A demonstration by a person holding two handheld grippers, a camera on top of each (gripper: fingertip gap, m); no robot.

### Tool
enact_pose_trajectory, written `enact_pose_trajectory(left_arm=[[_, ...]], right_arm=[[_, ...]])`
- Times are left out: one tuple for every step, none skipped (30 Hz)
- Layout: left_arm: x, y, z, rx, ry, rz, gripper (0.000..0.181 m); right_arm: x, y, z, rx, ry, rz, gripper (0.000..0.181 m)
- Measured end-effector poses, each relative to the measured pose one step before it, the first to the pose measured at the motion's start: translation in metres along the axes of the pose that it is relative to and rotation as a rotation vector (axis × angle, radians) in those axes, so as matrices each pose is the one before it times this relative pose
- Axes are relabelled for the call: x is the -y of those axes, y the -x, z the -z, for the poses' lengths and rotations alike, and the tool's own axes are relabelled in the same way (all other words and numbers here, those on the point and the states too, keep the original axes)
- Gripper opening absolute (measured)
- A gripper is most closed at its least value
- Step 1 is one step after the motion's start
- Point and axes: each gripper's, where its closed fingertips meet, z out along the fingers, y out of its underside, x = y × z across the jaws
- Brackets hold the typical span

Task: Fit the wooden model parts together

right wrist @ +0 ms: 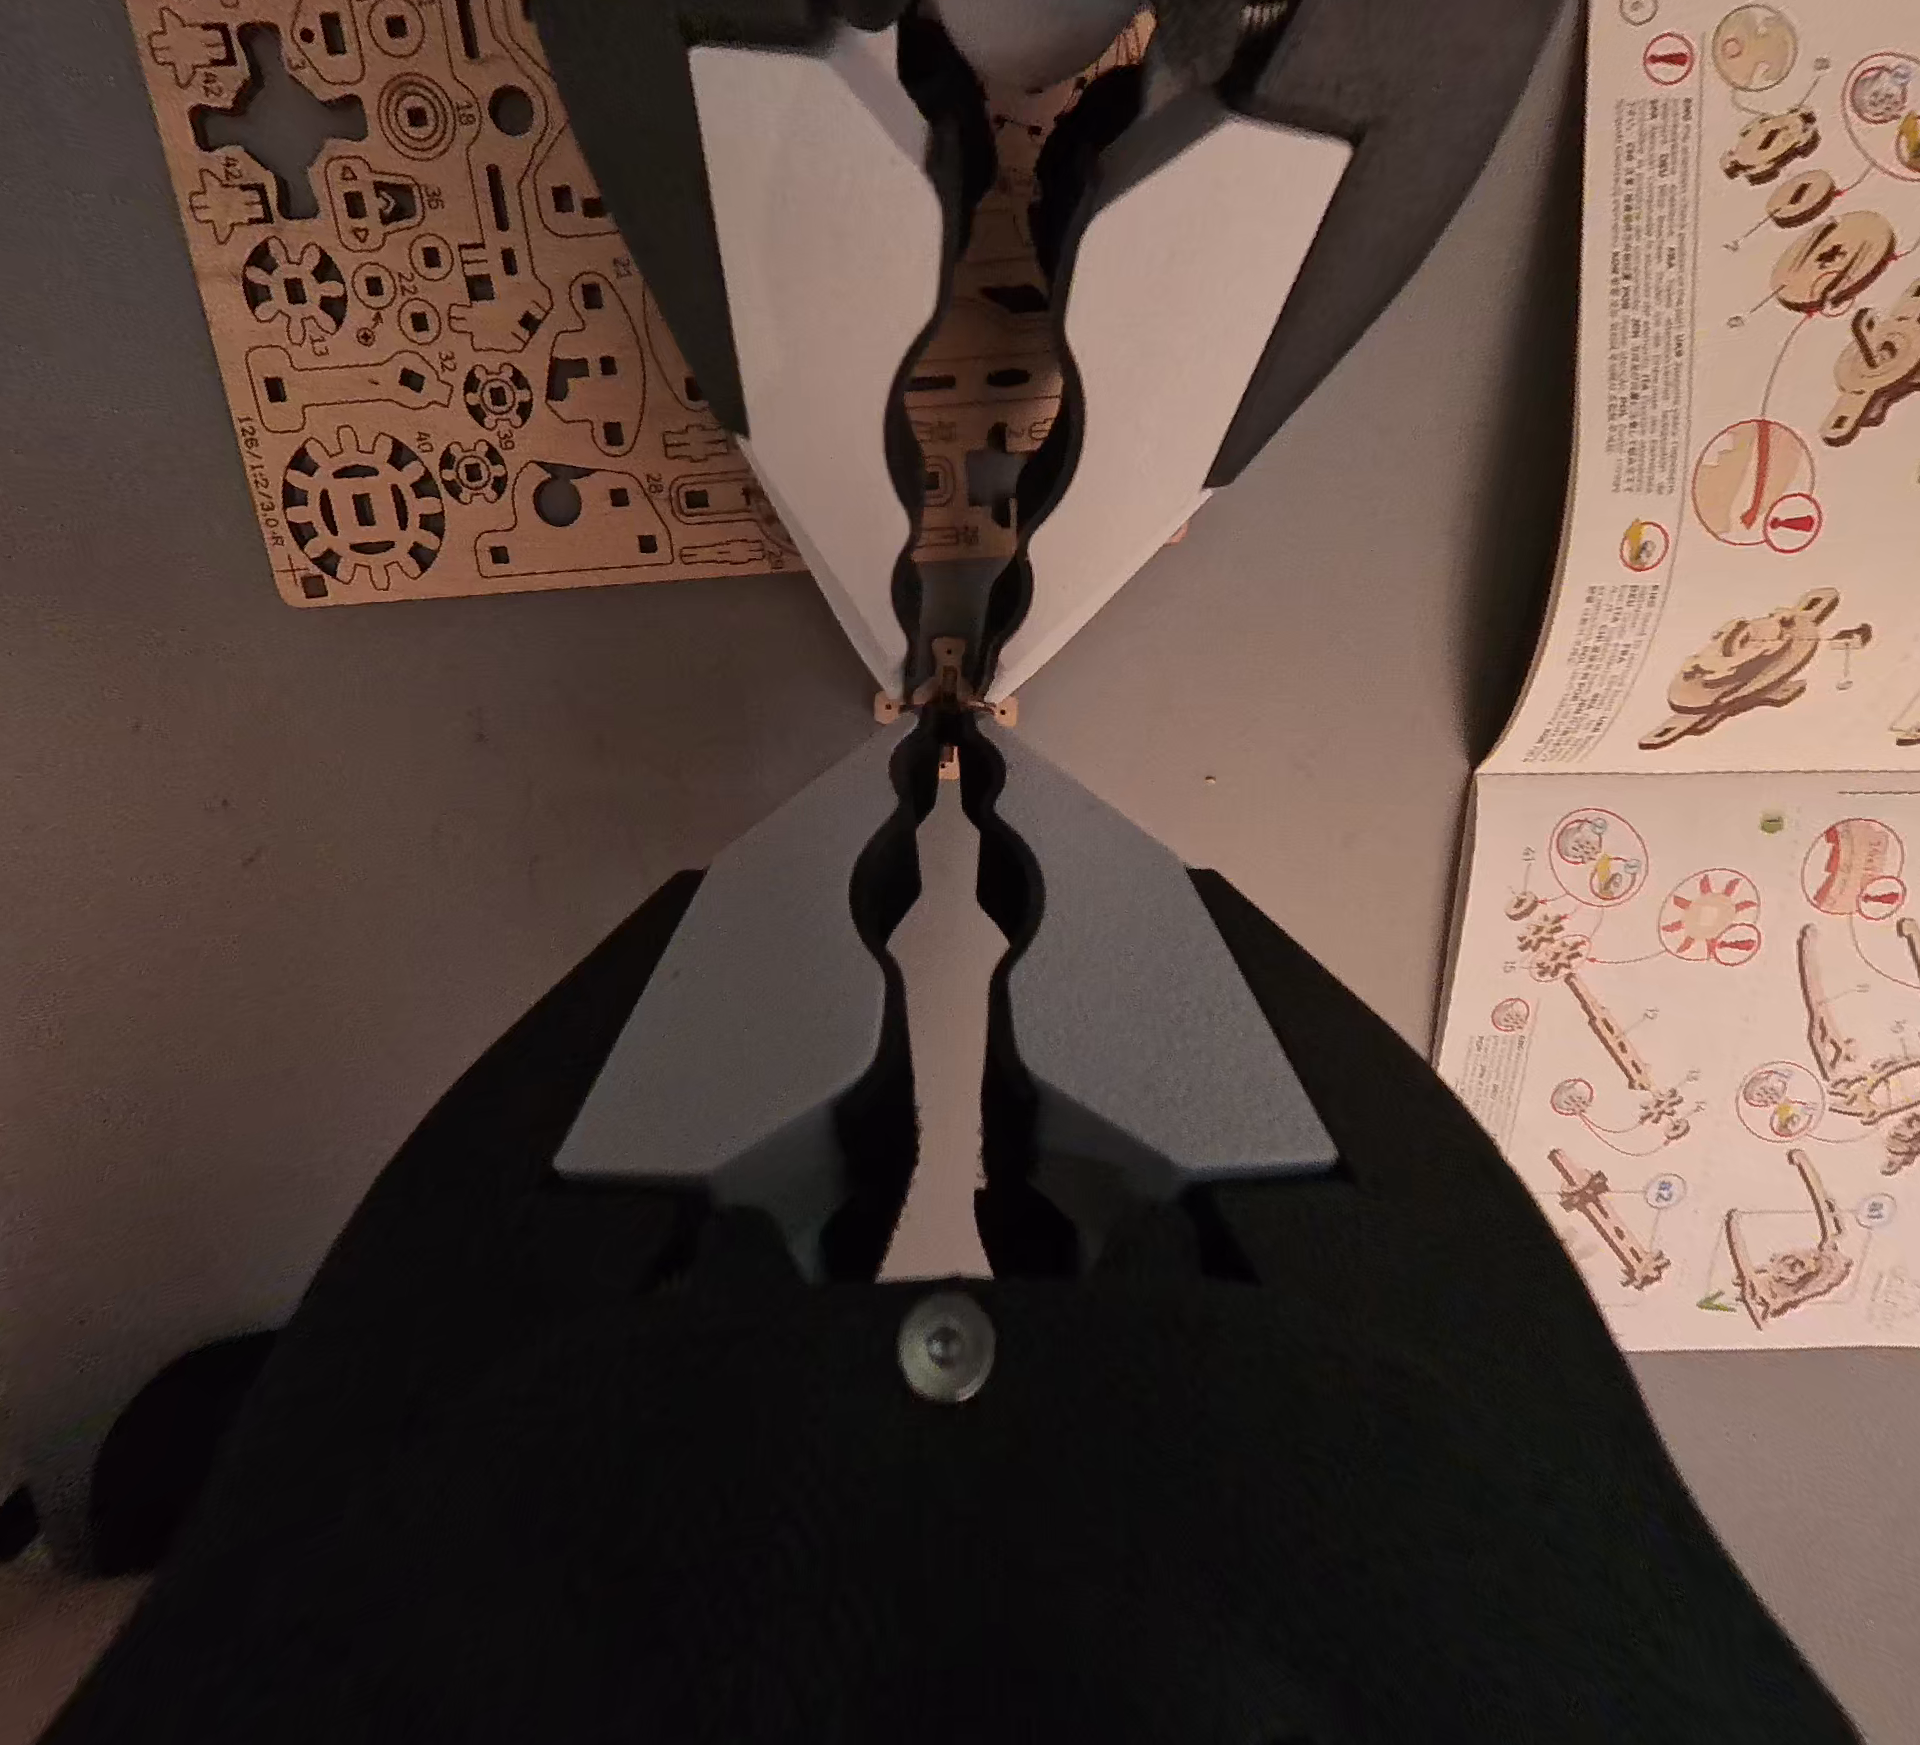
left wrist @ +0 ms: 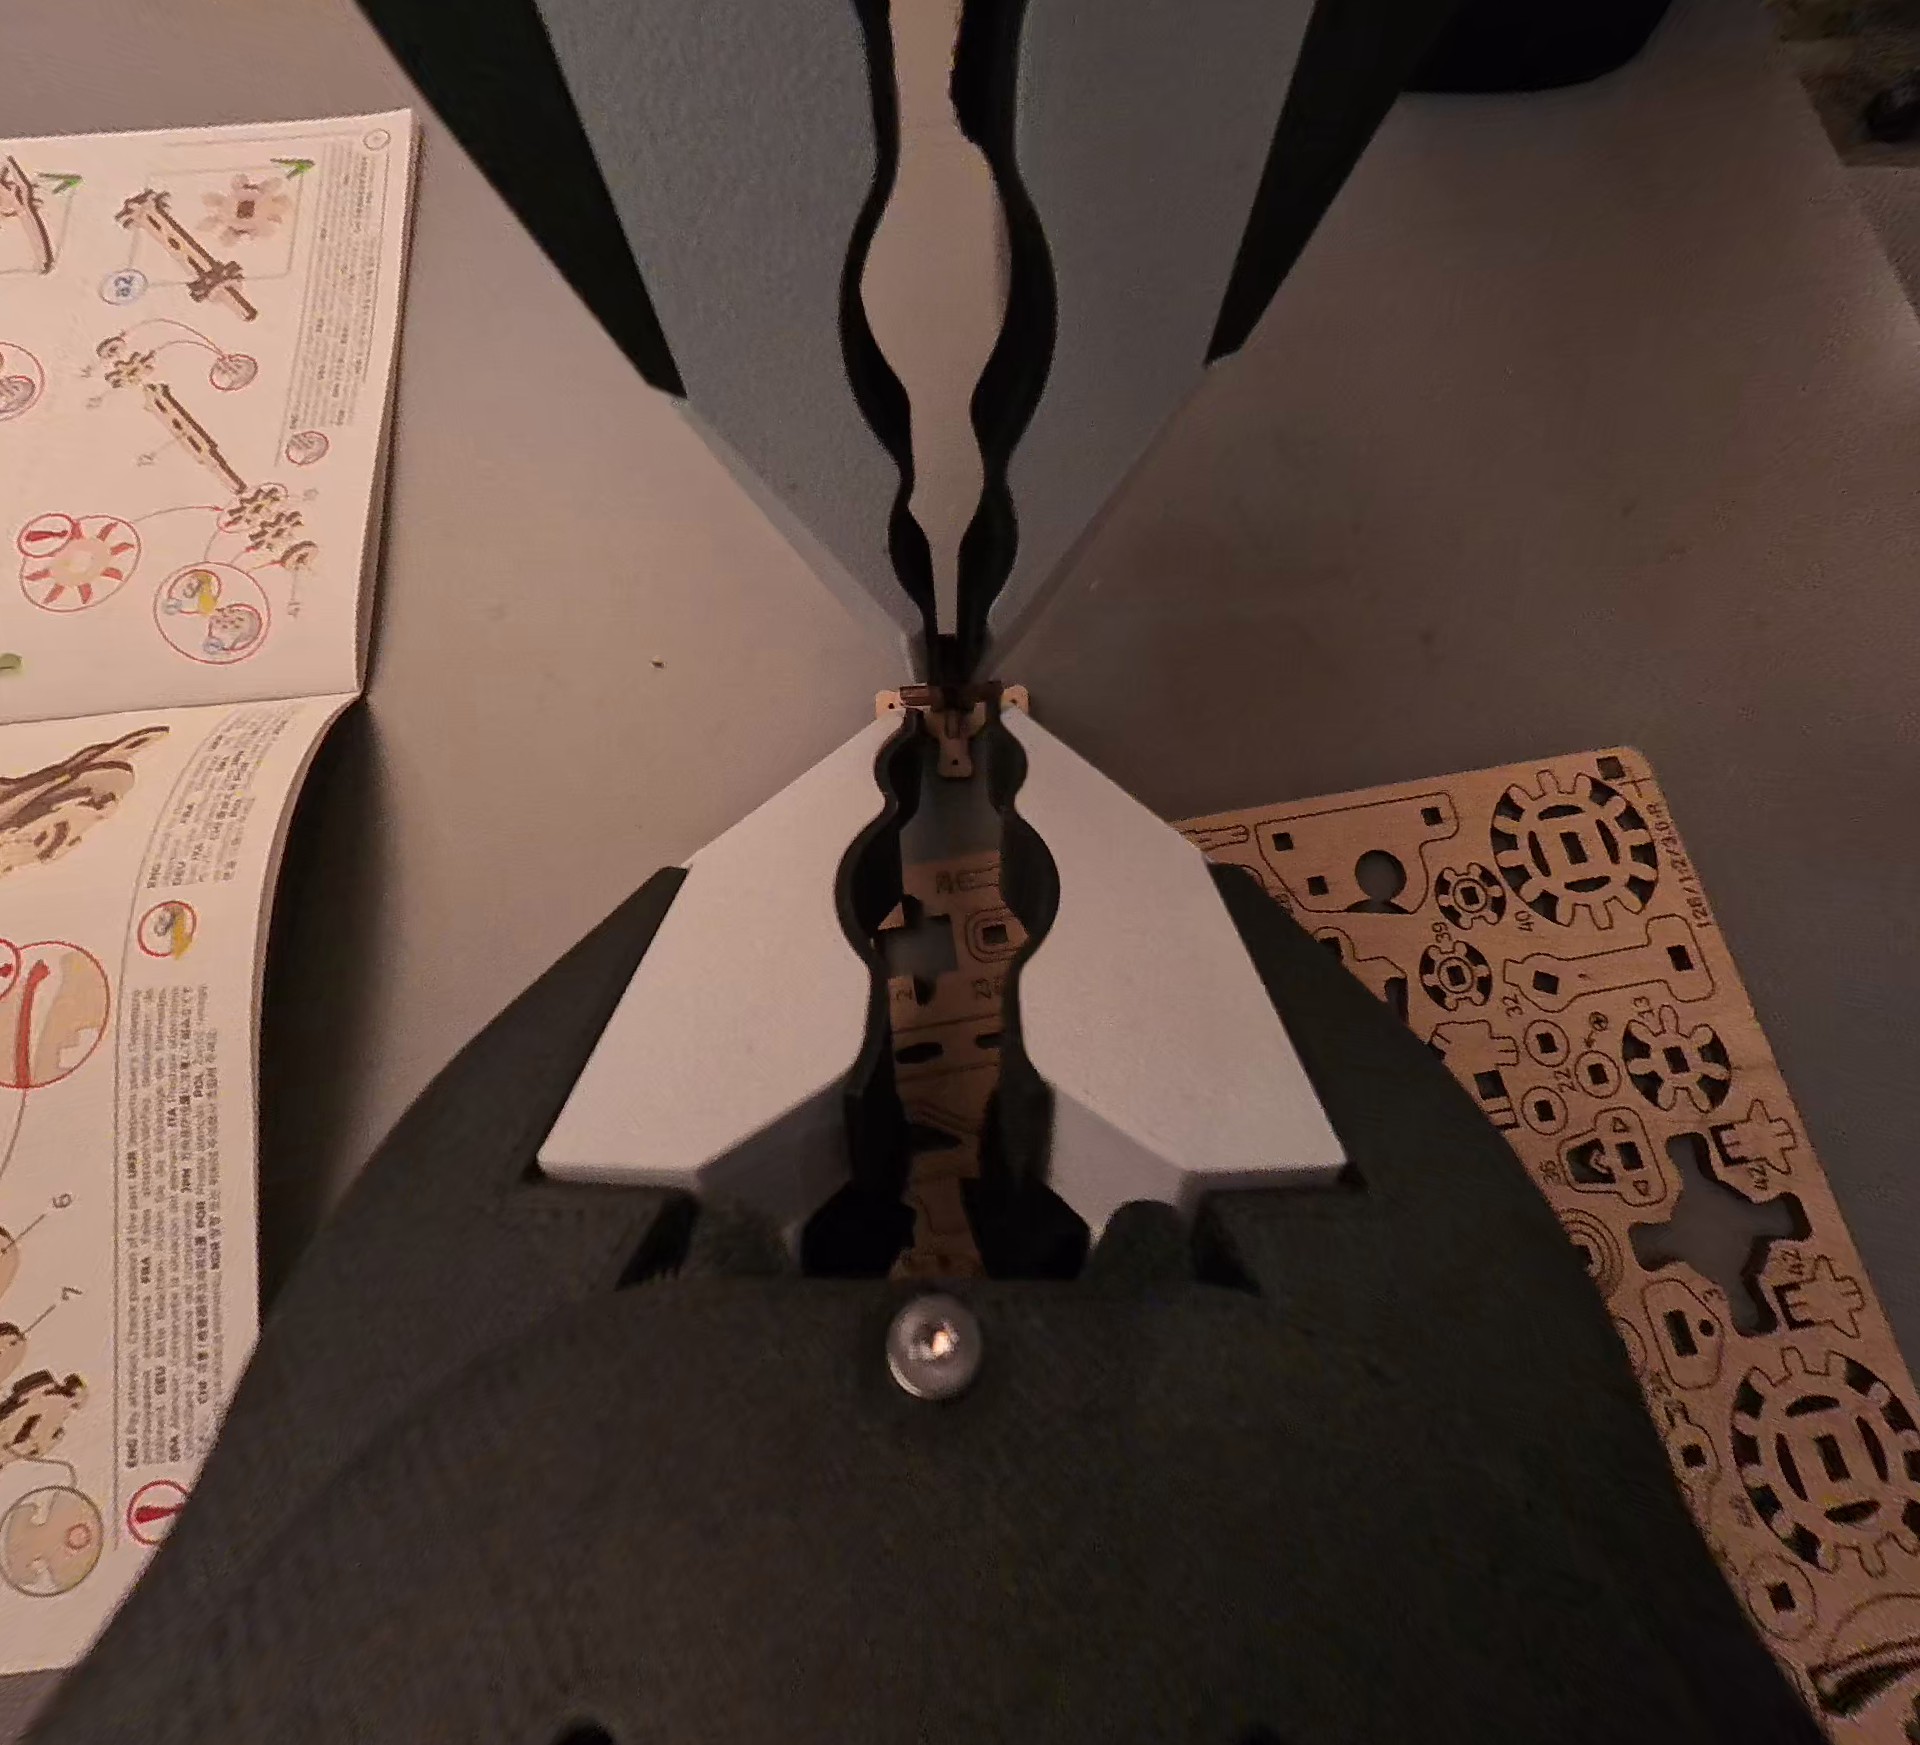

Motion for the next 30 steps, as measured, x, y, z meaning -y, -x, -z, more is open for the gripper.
enact_pose_trajectory(left_arm=[[0.00012,0.00054,-0.00056,0.0032,-0.0003,0.0018,0.009],[0.00009,0.00004,-0.00029,0.0012,0.0004,0.0001,0.009],[0.00006,-0.00005,-0.0001,0.0012,0.0003,-0.0023,0.009],[0.00002,0.00016,-0.00017,0.0035,0.0,-0.0027,0.008],[0.00004,0.00012,-0.00007,0.0033,0.0004,-0.0025,0.008],[0.00008,-0.00036,-0.00025,0.0006,0.0001,-0.0033,0.008],[0.00001,-0.00012,-0.00022,0.0014,0.0007,-0.0032,0.008],[0.00013,-0.0001,-0.00018,0.0023,0.0004,-0.0017,0.008],[0.00026,-0.0001,-0.00023,0.0007,-0.0006,0.0002,0.008],[0.0001,-0.00033,-0.00024,-0.0009,-0.0003,0.0014,0.008],[0.00011,-0.00015,-0.00014,-0.0001,0.0001,0.0005,0.008],[0.00005,-0.0001,0.0001,0.0012,0.0,-0.0001,0.008],[0.0,-0.0001,0.00002,-0.0003,-0.0003,0.0019,0.009],[0.00019,-0.00103,0.00001,-0.0077,-0.0008,0.0064,0.013],[0.00032,-0.00173,-0.00006,-0.0132,-0.0013,0.0115,0.016],[0.00022,-0.00132,0.00022,-0.0116,-0.0011,0.0133,0.018],[0.0001,-0.00087,0.00016,-0.009,-0.0005,0.0109,0.02],[-0.00007,-0.00071,0.0001,-0.006,0.0004,0.0063,0.021],[-0.00066,0.00019,-0.00007,0.0001,0.0045,0.0023,0.023],[-0.00066,0.0006,-0.00026,0.0047,0.0046,0.0001,0.023],[-0.00007,0.00025,-0.00016,0.0024,0.0009,-0.0001,0.023],[0.00008,-0.0001,-0.00023,0.0003,-0.0002,0.0006,0.023],[0.00007,-0.00007,-0.00012,0.0009,0.0003,-0.0005,0.023],[0.0,-0.00004,-0.00006,0.0012,0.0004,-0.0012,0.023],[0.0001,-0.00001,-0.00008,0.0007,-0.0005,0.0003,0.023],[0.00012,-0.00003,-0.00006,-0.0003,-0.0007,0.0018,0.023],[0.00003,-0.00005,-0.00001,-0.0006,0.0,0.0016,0.023],[-0.00005,0.00003,0.00002,-0.0006,0.0005,0.0004,0.023],[-0.00004,-0.00007,0.00002,-0.0004,0.0003,0.0002,0.023],[-0.00001,0.00007,0.00003,0.0002,-0.0002,0.0006,0.023]], right_arm=[[-0.00022,-0.00011,0.00016,-0.0071,-0.0052,0.0048,0.002],[-0.00007,-0.00003,0.00009,-0.0071,-0.0068,0.0028,0.002],[-0.0001,0.00004,0.00009,-0.005,-0.0073,0.0001,0.002],[-0.00005,0.00006,0.00009,-0.0049,-0.0067,-0.0004,0.002],[-0.00004,-0.00013,0.00007,-0.005,-0.0073,-0.0018,0.002],[-0.00034,0.00037,0.00024,-0.0016,-0.0039,-0.0039,0.002],[-0.00044,0.00072,0.00062,0.0007,-0.0032,-0.0042,0.002],[0.00144,-0.00003,0.00167,-0.0039,-0.0141,-0.0059,0.002],[0.00234,0.00031,0.00242,0.0022,-0.0202,-0.0126,0.002],[0.00087,0.00071,0.00239,0.0068,-0.0107,-0.0161,0.002],[-0.00135,0.00003,0.00176,0.0019,0.0033,-0.0092,0.002],[-0.00193,-0.00056,0.00129,-0.0042,0.0071,-0.0033,0.002],[-0.00057,-0.00145,0.00103,-0.0087,-0.0025,-0.0066,0.002],[-0.00003,-0.0002,0.00038,0.0022,-0.0077,-0.019,0.002],[-0.00065,0.00089,-0.00005,0.013,-0.0057,-0.0282,0.002],[-0.00123,-0.00018,-0.00047,0.0063,-0.0035,-0.0308,0.001],[-0.00153,-0.00075,-0.00048,0.003,-0.0022,-0.0278,0.002],[-0.00081,-0.00017,-0.00015,0.0044,-0.0057,-0.0204,0.002],[0.00055,-0.00006,0.00038,0.001,-0.0126,-0.0132,0.002],[0.00038,0.00061,0.00034,0.0035,-0.01,-0.0092,0.002],[-0.00014,0.00061,0.00022,0.0021,-0.0035,-0.0047,0.002],[-0.00002,-0.0001,-0.00026,-0.0047,-0.0013,0.002,0.002],[-0.00047,0.00055,-0.00075,-0.001,0.0035,0.0052,0.002],[-0.00048,0.00098,-0.00122,0.0011,0.0059,0.0065,0.002],[0.00131,0.00004,-0.0003,-0.0051,-0.0028,0.0059,0.002],[0.00103,-0.00113,-0.00037,-0.0121,-0.0001,0.0071,0.002],[0.0,-0.00078,-0.00063,-0.0104,0.0059,0.0071,0.002],[0.00075,0.00034,-0.0002,-0.0038,-0.001,0.0062,0.002],[0.0002,-0.00048,-0.00001,-0.0074,0.0015,0.0047,0.002],[-0.00059,-0.00037,-0.00004,-0.0046,0.0038,0.0011,0.002]])
